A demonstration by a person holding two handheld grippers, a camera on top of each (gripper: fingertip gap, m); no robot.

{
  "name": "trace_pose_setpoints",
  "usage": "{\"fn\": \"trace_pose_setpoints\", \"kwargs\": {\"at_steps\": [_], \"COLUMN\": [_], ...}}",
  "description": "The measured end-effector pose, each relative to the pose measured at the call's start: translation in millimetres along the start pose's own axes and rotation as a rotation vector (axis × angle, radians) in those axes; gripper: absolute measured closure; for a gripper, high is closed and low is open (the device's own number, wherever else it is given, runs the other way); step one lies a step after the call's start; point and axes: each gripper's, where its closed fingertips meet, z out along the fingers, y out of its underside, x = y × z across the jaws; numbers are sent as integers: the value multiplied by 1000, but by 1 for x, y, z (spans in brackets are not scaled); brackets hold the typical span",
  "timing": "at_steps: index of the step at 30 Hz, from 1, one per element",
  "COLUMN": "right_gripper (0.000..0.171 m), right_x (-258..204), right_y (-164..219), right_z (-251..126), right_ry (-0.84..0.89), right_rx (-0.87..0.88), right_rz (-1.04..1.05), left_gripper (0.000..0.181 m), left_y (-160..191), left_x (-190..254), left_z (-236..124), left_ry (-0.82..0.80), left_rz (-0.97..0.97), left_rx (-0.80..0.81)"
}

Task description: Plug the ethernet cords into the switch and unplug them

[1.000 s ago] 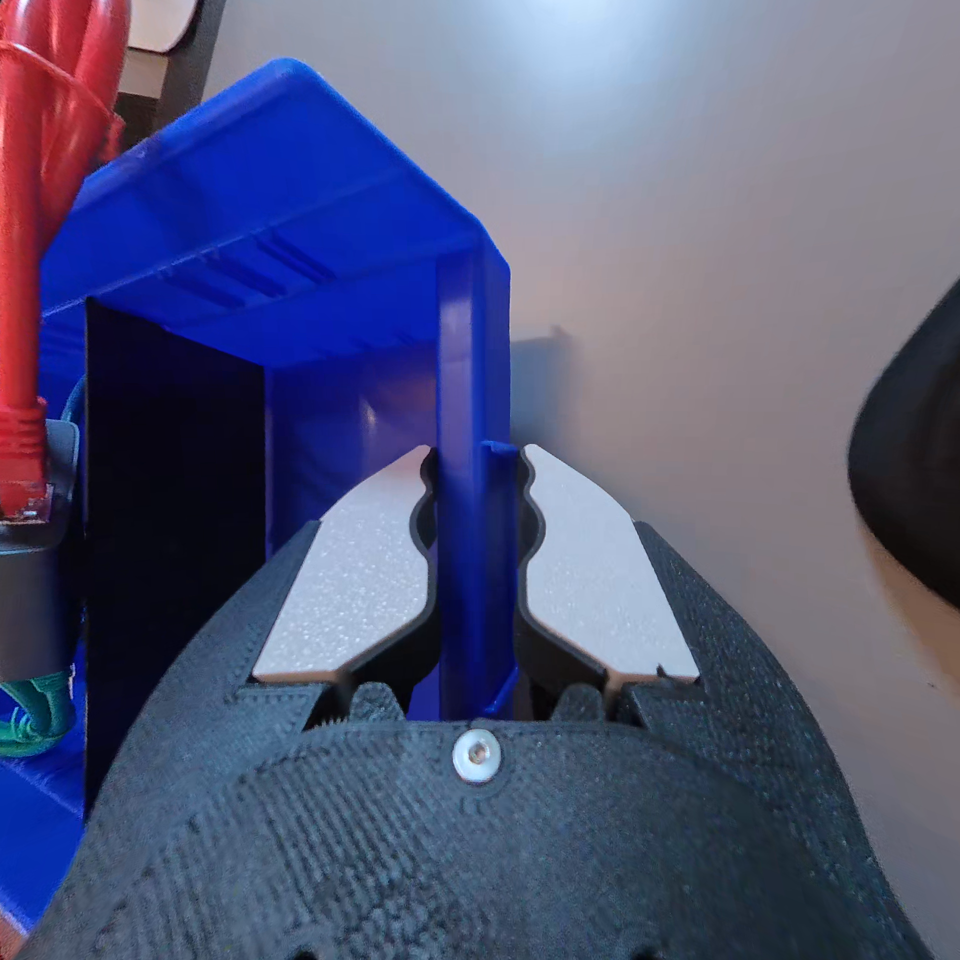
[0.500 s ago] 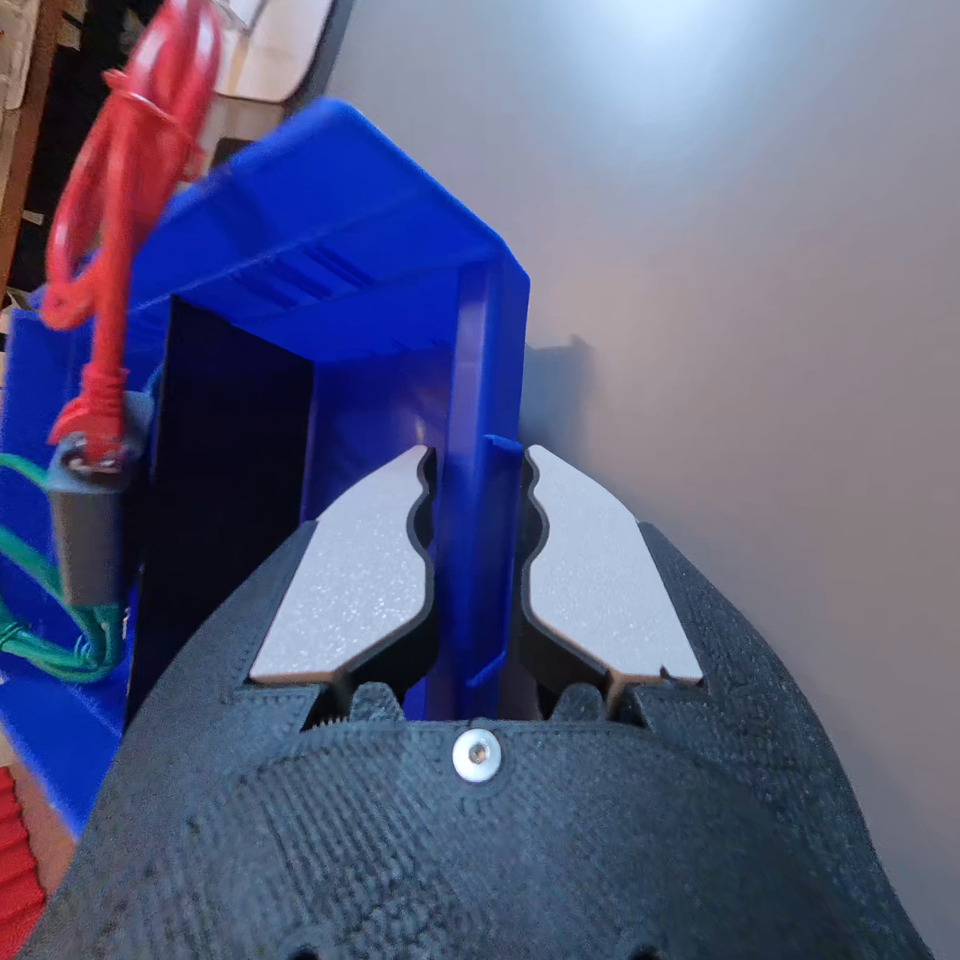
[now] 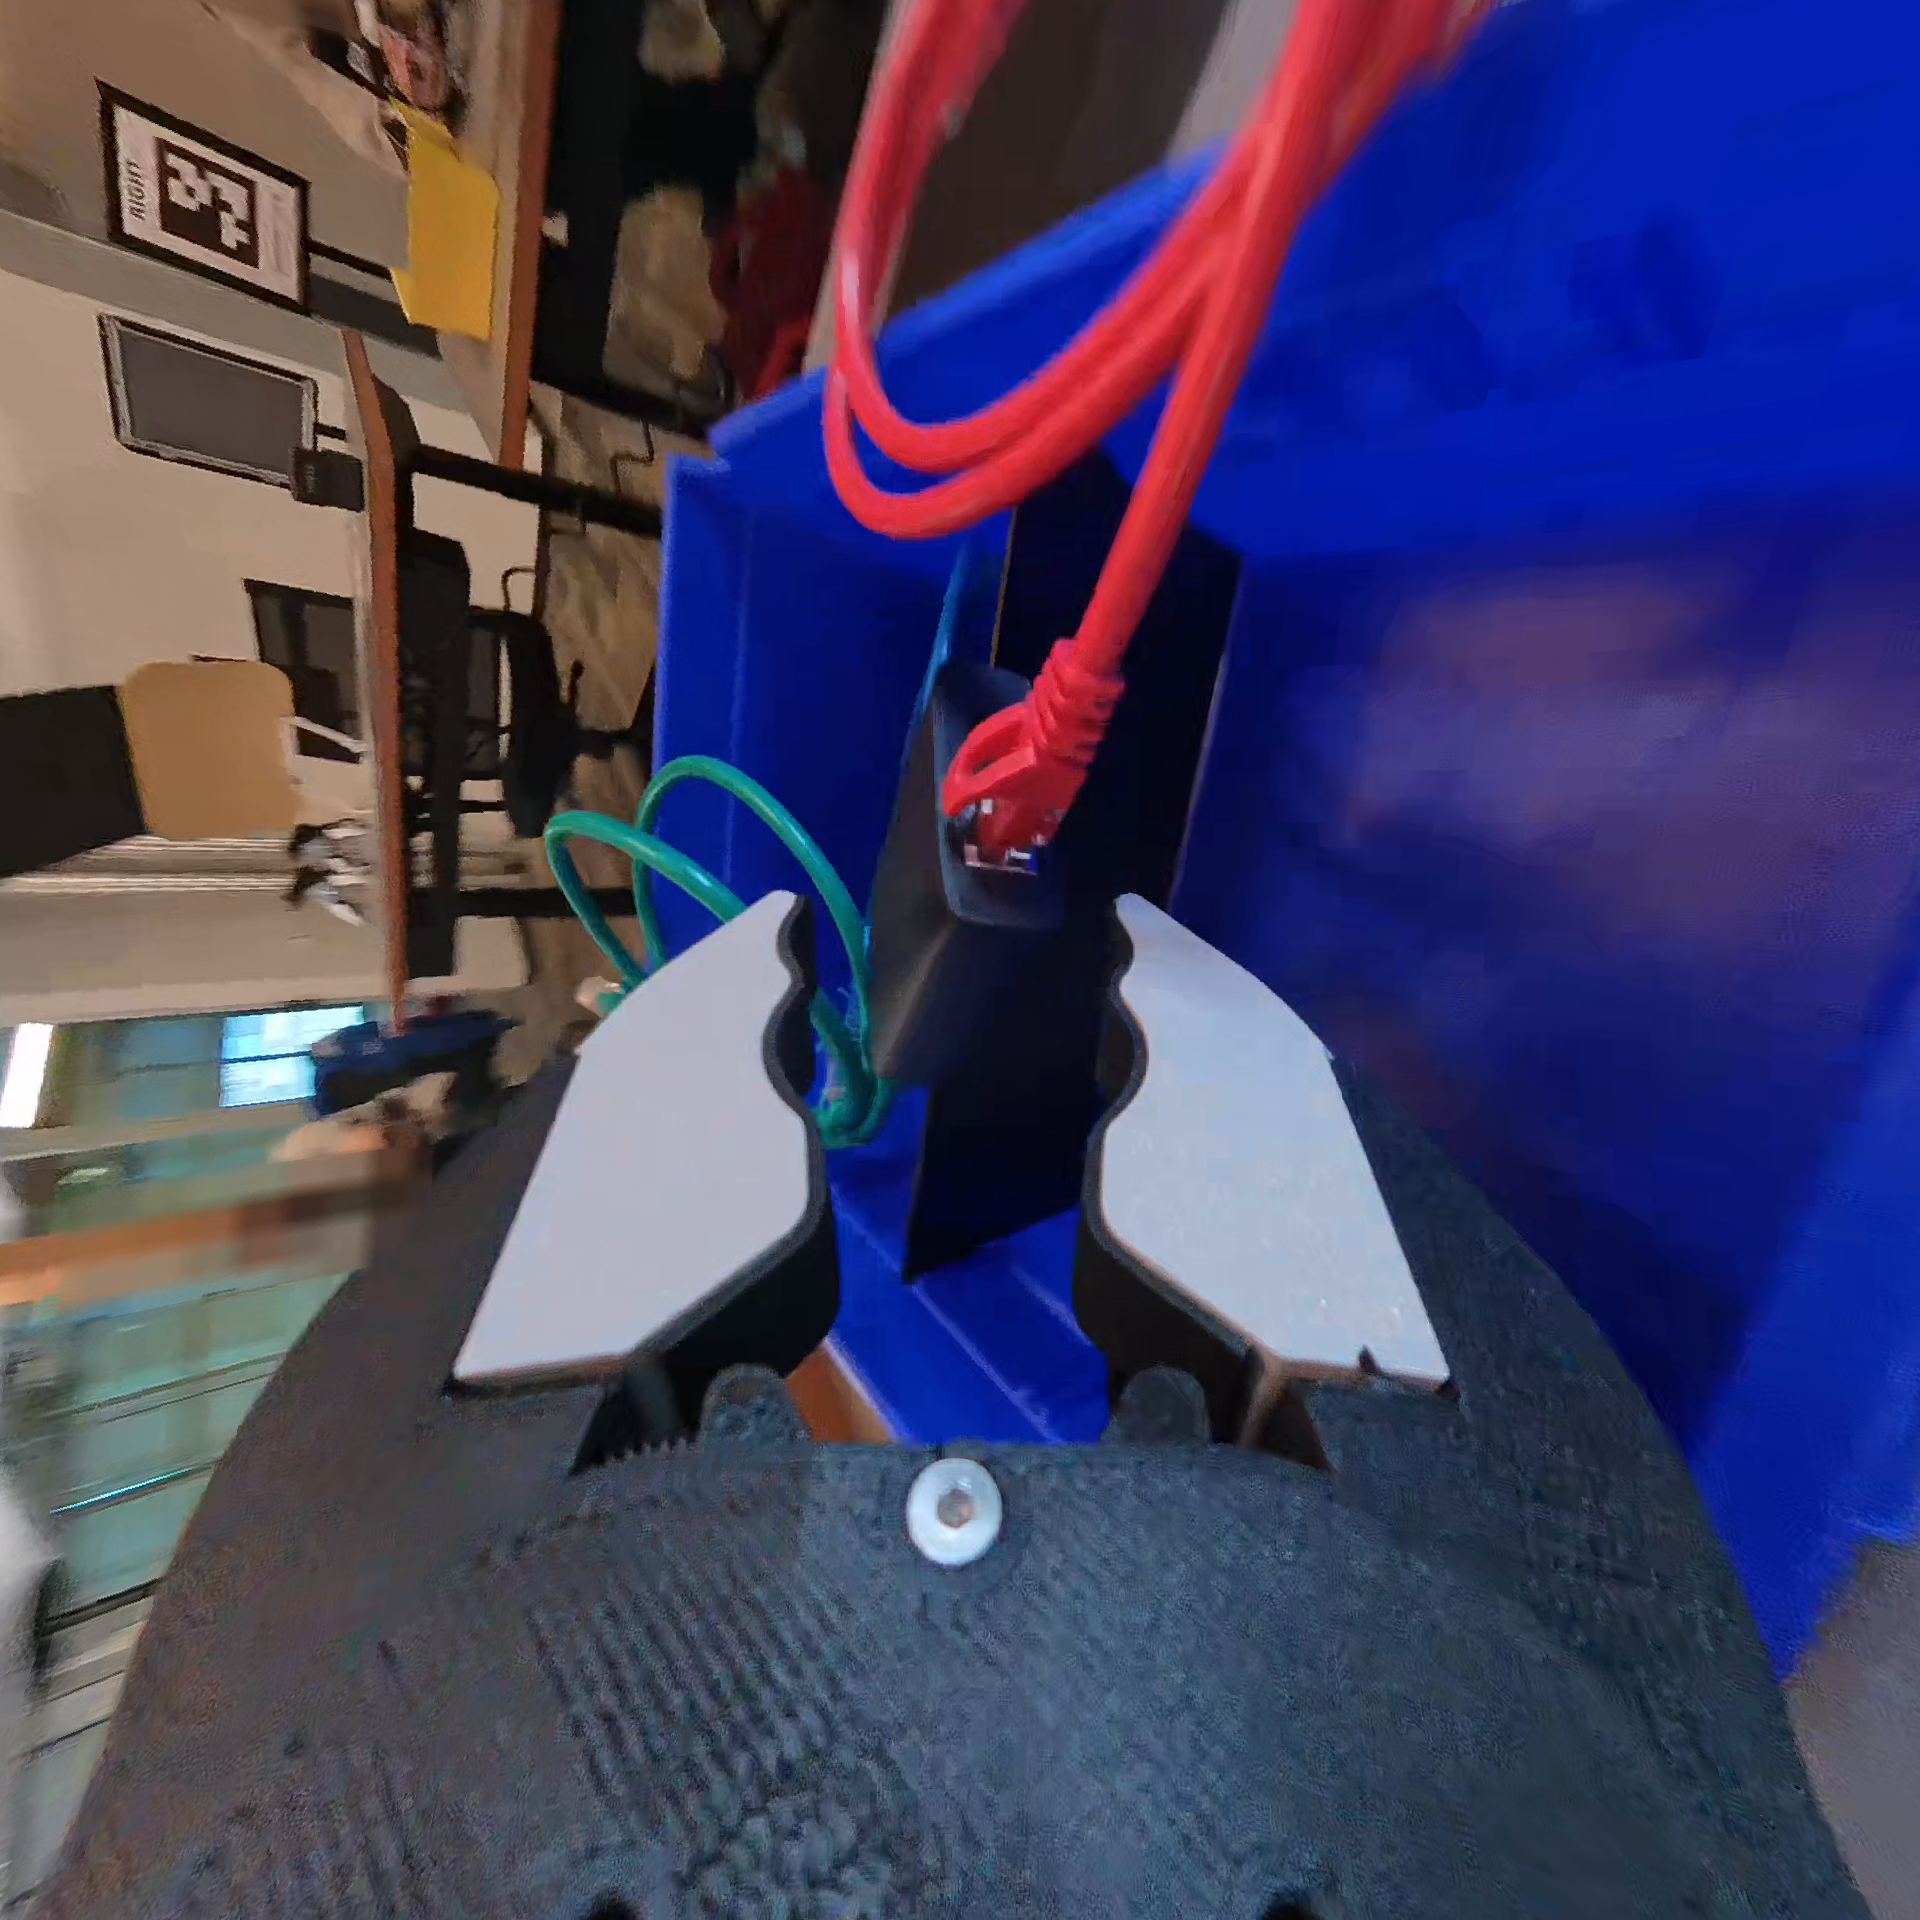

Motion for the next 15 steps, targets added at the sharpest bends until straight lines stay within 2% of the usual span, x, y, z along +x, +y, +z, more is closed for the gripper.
{"fn": "trace_pose_setpoints", "kwargs": {"at_steps": [1,3,7,15], "right_gripper": [141,141,142,143], "right_x": [-1,-3,-3,-7], "right_y": [3,6,4,3], "right_z": [0,0,-2,-1], "right_ry": [-1,-2,-5,-30], "right_rx": [-9,-19,-4,5], "right_rz": [-11,-35,-44,-16], "left_gripper": [132,151,159,160], "left_y": [4,4,-8,-23], "left_x": [0,1,-10,-49], "left_z": [7,14,11,-9], "left_ry": [-5,4,-27,-164], "left_rz": [71,148,114,21], "left_rx": [-52,-79,1,145]}}
